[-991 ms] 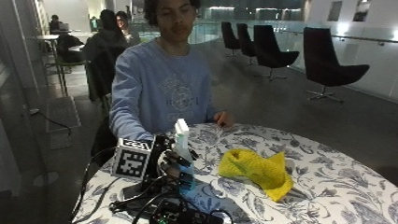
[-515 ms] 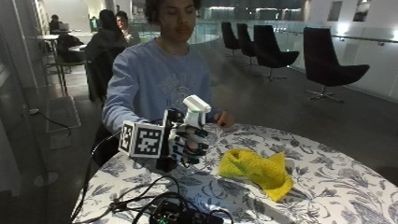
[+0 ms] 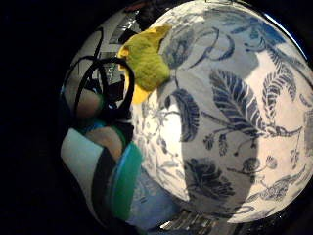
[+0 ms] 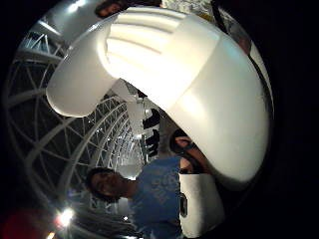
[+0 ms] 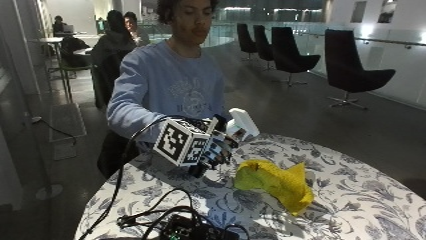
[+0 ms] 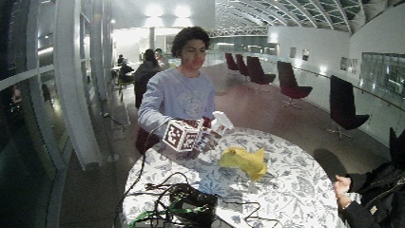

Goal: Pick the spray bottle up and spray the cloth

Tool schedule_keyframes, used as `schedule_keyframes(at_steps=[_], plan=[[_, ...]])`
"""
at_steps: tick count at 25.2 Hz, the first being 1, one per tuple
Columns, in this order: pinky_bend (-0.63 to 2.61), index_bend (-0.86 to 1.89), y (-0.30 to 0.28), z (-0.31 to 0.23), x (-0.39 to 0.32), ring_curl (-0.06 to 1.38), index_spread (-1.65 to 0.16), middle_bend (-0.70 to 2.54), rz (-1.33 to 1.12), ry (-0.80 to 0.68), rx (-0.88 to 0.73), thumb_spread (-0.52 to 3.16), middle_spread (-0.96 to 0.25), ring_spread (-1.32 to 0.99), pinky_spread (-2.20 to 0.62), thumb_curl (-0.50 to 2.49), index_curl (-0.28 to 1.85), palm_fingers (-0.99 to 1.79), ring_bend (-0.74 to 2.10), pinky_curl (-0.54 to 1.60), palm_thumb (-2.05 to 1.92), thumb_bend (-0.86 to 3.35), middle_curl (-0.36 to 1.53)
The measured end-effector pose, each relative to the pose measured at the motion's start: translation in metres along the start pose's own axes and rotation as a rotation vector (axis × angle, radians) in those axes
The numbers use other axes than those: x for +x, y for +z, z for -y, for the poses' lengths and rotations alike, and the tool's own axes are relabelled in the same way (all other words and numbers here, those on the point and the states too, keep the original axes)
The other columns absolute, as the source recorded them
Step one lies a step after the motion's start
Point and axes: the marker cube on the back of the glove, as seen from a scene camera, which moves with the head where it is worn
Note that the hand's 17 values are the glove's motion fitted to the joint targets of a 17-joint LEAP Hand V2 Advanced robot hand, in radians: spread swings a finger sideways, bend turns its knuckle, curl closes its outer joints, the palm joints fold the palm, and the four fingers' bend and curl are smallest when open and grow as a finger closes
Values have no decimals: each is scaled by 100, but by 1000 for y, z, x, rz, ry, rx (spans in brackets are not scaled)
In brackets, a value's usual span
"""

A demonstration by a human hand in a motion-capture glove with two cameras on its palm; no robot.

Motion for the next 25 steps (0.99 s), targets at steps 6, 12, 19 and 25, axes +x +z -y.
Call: schedule_keyframes(at_steps=[6,12,19,25], plan=[[35,9,6,8,2,42,-24,31,-3,76,-67,63,-4,-1,16,60,24,114,69,37,97,-3,46],[36,9,18,11,0,42,-23,32,18,105,-107,62,-4,-1,15,61,24,114,70,37,96,-3,47],[37,10,27,11,-1,43,-22,33,-2,134,-130,62,-4,0,14,63,25,115,71,38,95,-3,48],[37,10,31,10,0,43,-21,33,-34,141,-139,62,-4,0,13,64,25,115,72,38,94,-3,48]])
